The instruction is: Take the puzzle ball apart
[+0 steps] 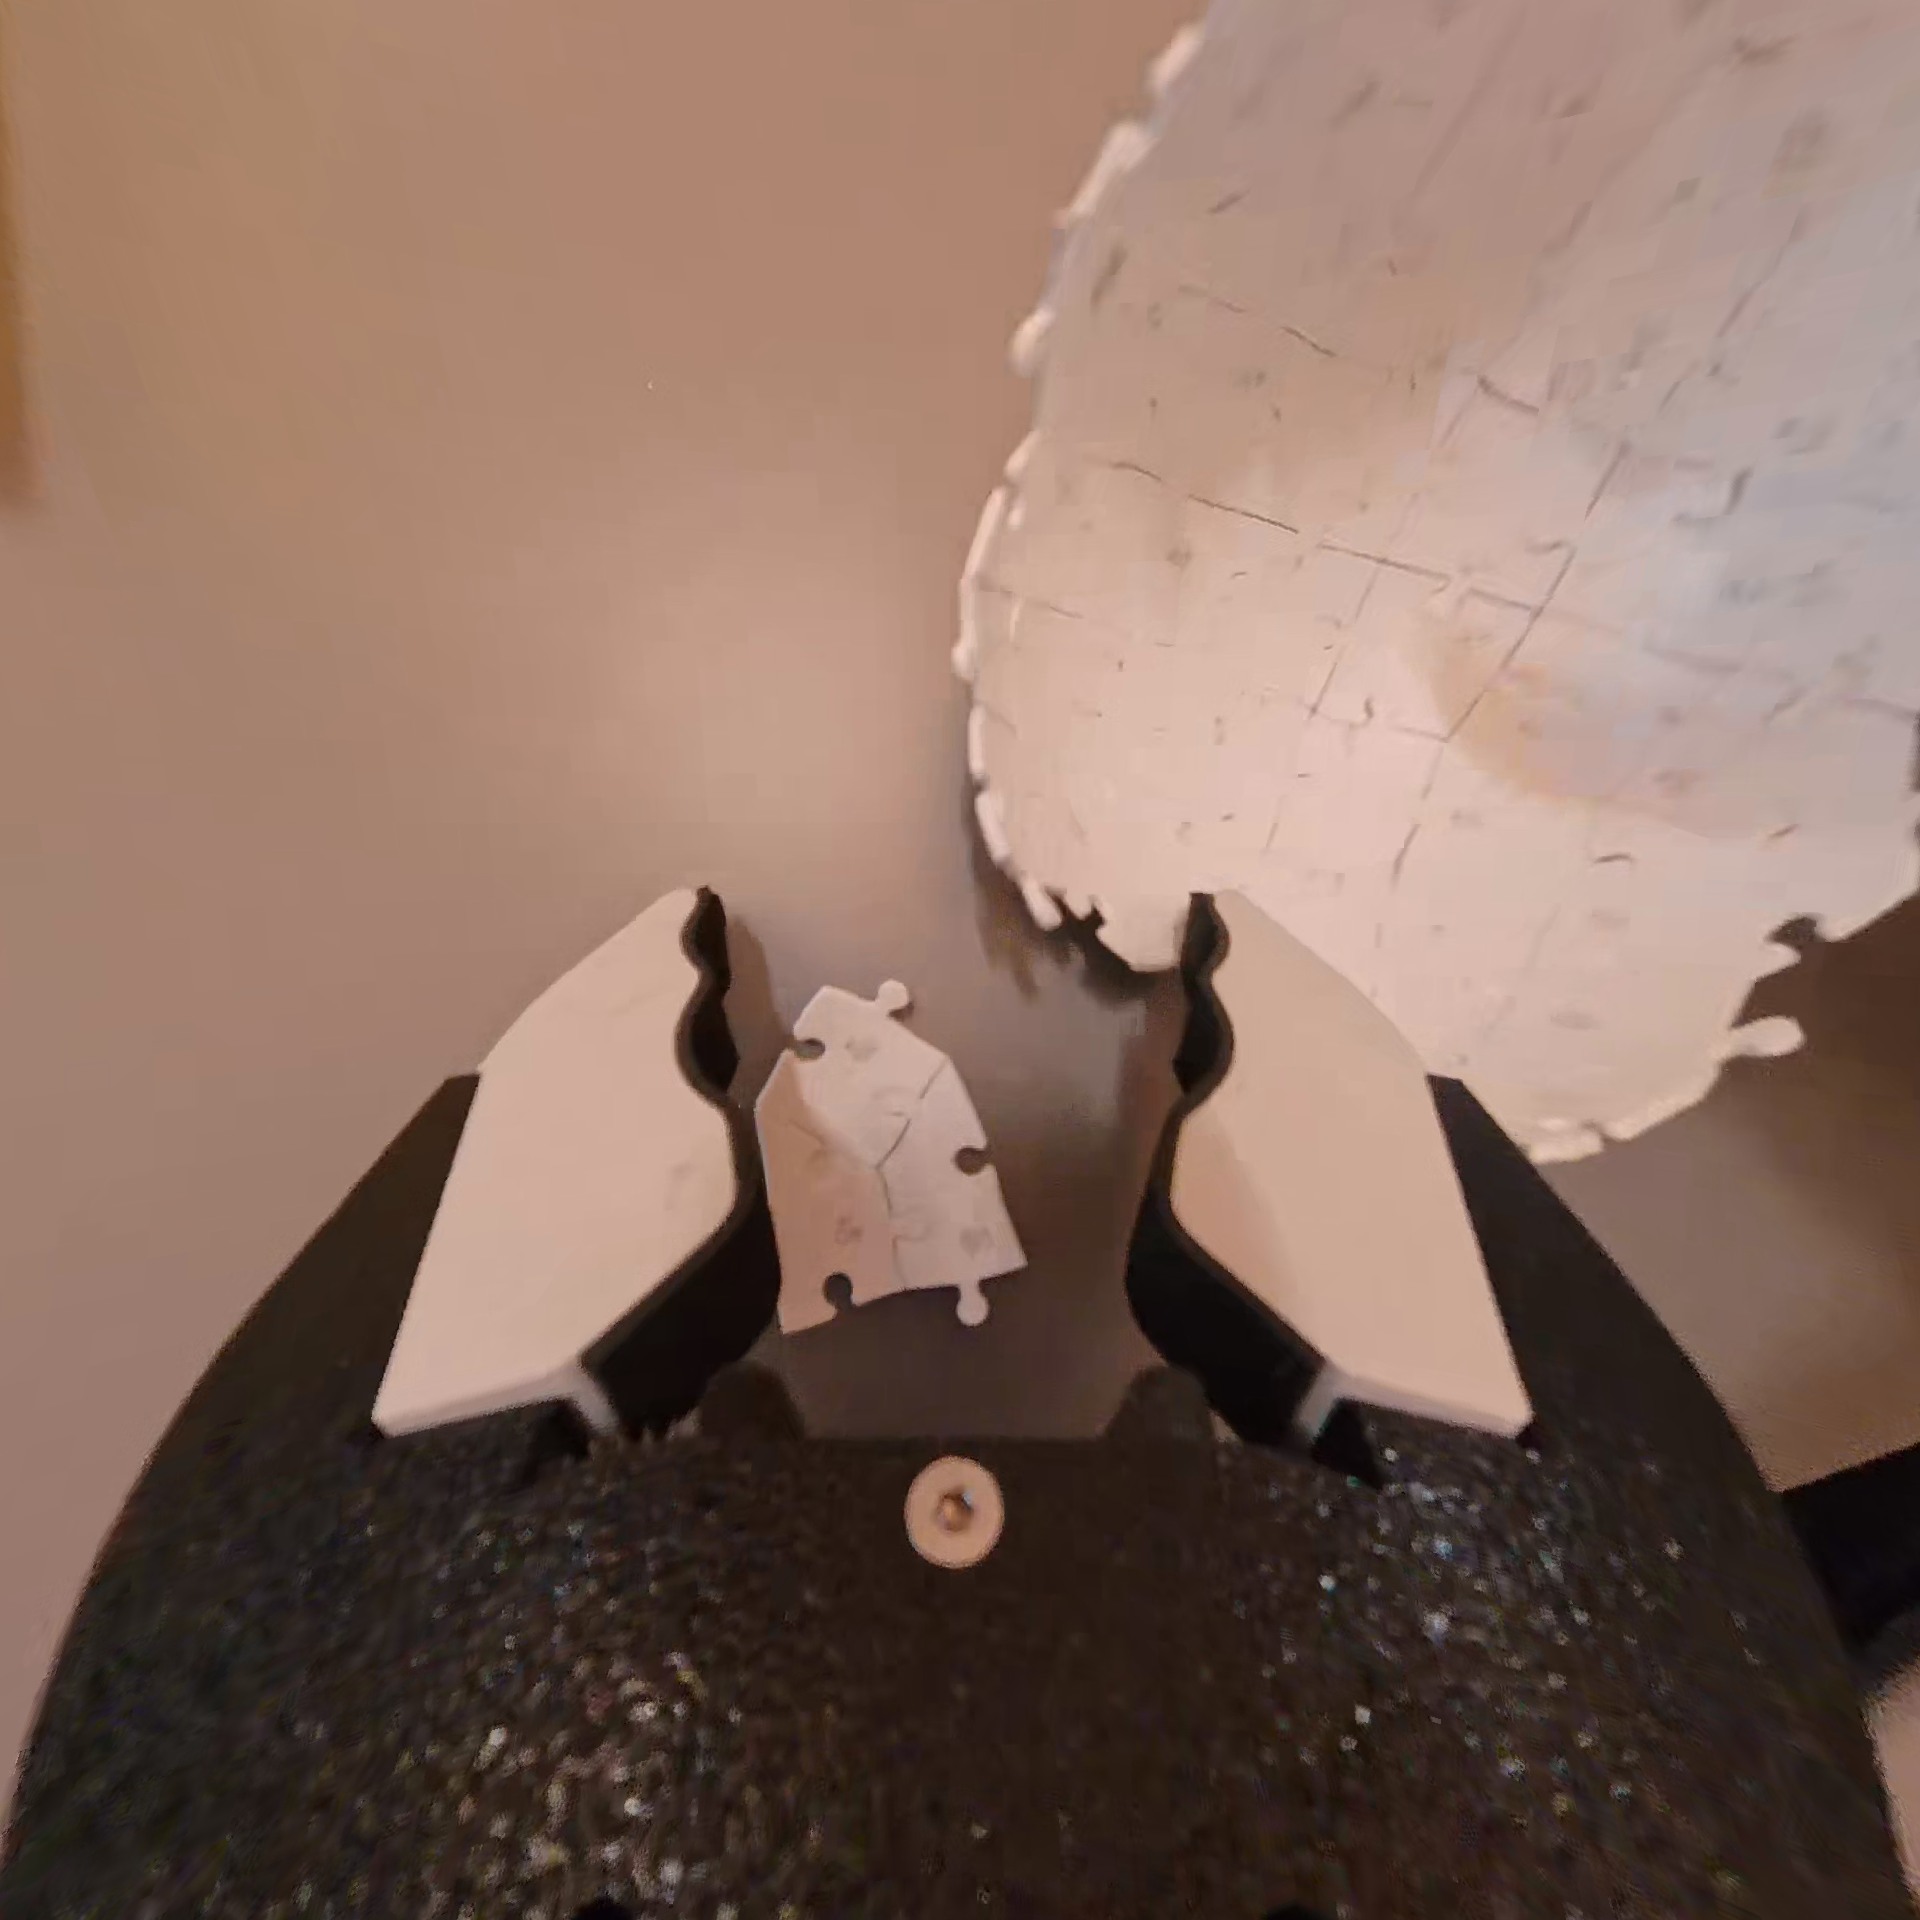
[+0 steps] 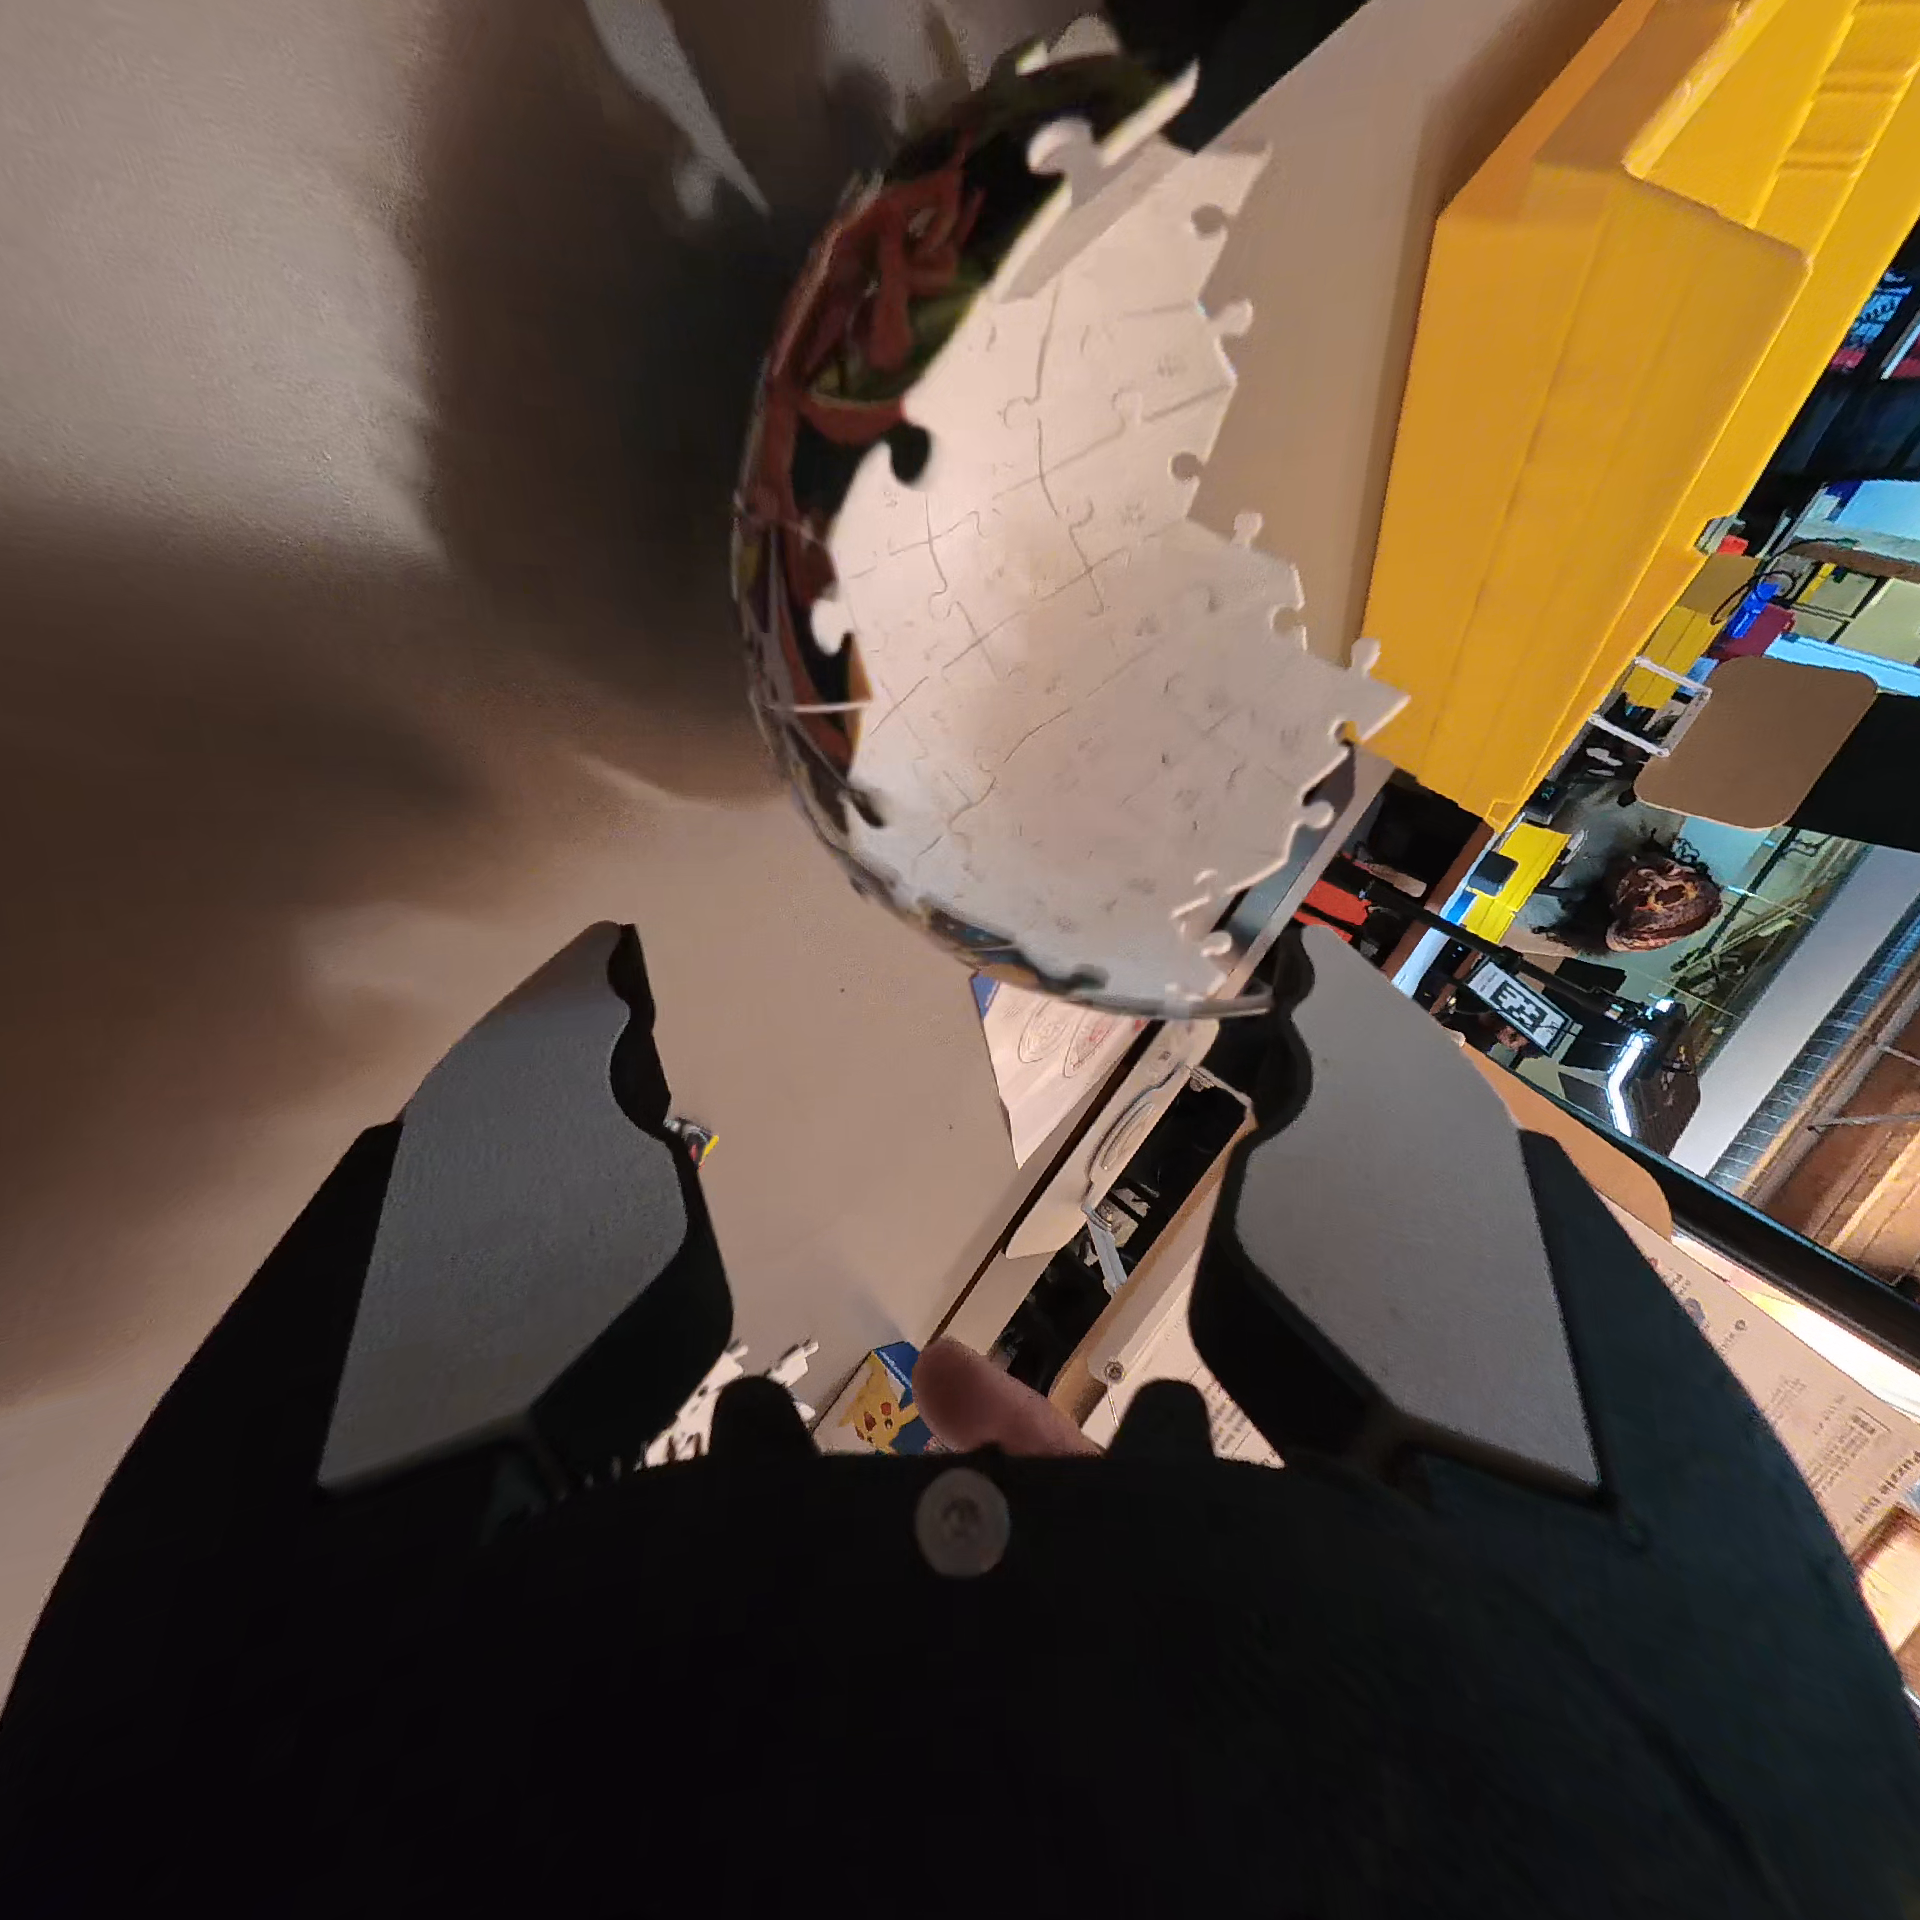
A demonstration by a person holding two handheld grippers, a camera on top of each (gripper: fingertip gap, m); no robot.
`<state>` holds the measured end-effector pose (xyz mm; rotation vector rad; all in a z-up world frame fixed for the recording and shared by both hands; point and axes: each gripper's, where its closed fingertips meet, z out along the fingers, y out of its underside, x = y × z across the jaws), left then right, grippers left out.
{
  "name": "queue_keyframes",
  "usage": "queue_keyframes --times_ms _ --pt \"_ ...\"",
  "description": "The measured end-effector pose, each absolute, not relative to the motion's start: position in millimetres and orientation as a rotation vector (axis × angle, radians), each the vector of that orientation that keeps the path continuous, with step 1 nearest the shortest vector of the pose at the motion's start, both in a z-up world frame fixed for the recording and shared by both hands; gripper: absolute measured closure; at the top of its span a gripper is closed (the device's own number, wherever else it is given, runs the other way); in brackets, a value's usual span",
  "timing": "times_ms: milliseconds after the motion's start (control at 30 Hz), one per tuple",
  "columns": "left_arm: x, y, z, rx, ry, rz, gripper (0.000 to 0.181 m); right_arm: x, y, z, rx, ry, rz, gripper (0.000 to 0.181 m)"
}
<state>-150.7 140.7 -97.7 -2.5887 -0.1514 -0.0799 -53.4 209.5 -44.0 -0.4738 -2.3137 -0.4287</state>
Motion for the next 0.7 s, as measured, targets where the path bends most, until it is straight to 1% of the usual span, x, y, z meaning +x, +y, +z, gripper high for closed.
queue_keyframes --times_ms 133,233,333,400,500,600,700 --pt "-152.8 142.6 -102.7 -2.608 -0.159 -0.122 0.098 -50.5 211.8 -40.8 -0.498 -2.319 -0.385 0.066" --pt "-157.0 141.9 -105.4 -2.631 -0.117 -0.102 0.102 -41.3 221.8 -29.6 -0.587 -2.315 -0.234 0.062" --pt "-158.3 140.8 -106.3 -2.656 -0.059 -0.092 0.104 -36.2 235.1 -22.9 -0.716 -2.282 0.082 0.059" --pt "-158.7 140.8 -106.8 -2.669 -0.01 -0.088 0.103 -42.7 231.2 -35.6 -0.784 -2.271 0.414 0.055" --pt "-159.7 141.6 -107.9 -2.691 0.062 -0.074 0.102 -53.7 207.2 -62.8 -0.781 -2.309 0.765 0.064" --pt "-160.2 142.7 -108.2 -2.709 0.102 -0.079 0.101 -79.2 188.6 -67.7 -0.648 -2.243 0.838 0.066" --pt "-161.2 144.8 -108.6 -2.709 0.158 -0.09 0.097 -97.8 179.0 -74.0 -0.624 -2.227 0.921 0.066"
